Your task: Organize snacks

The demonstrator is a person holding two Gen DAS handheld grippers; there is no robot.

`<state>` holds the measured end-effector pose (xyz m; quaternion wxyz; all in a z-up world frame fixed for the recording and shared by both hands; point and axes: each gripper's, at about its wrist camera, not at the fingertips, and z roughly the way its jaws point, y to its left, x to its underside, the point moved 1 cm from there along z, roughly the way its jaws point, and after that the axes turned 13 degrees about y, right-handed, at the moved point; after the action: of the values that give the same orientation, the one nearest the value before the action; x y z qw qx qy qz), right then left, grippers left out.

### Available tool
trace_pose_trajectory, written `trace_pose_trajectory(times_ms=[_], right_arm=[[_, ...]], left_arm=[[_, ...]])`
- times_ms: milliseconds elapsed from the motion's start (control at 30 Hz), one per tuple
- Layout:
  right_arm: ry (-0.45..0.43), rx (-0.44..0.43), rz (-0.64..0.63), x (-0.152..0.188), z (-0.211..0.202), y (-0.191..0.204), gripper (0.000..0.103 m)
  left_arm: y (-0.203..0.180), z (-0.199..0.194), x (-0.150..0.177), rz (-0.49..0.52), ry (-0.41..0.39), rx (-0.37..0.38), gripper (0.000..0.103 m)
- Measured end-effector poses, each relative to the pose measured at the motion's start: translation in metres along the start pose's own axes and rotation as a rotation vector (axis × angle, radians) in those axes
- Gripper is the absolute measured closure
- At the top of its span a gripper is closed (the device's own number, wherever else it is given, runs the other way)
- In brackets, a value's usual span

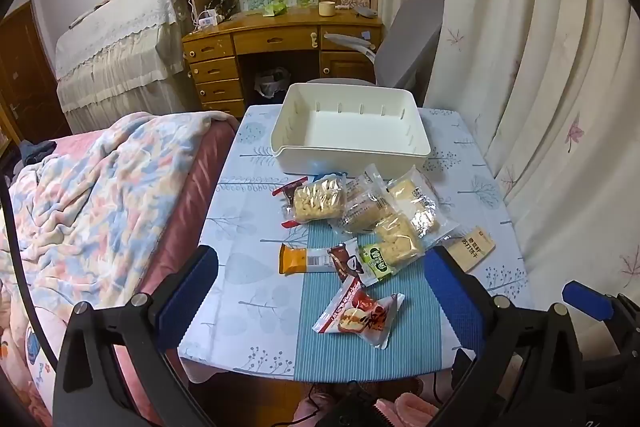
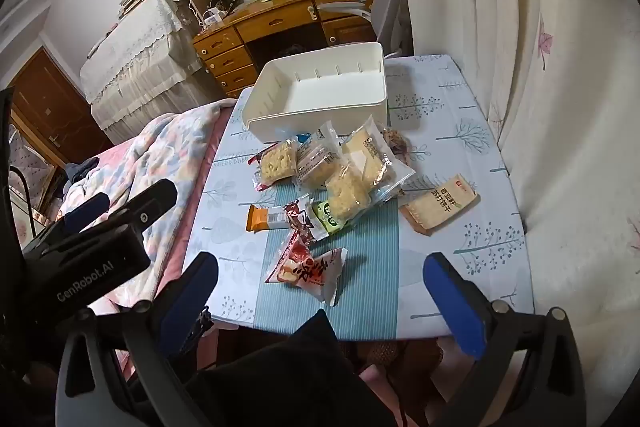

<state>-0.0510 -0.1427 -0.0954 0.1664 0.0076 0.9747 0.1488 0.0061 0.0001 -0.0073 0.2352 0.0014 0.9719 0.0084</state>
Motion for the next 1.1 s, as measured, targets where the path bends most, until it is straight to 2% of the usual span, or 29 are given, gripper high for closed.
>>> trace_pose_trajectory(times_ms=[500,1100], right_arm=[[0.034,0.002,-0.020,-0.002,0.006,-0.001,0.000],[0.072,-0.015,-0.090,0.003,0.019,-0.014,0.001]], left_arm=[[0.000,-0.001,0.011,-0.004,0.020,0.012,0.001],[-0.005,0.021,0.031,-0.085,0.161,-0.023,0.001]])
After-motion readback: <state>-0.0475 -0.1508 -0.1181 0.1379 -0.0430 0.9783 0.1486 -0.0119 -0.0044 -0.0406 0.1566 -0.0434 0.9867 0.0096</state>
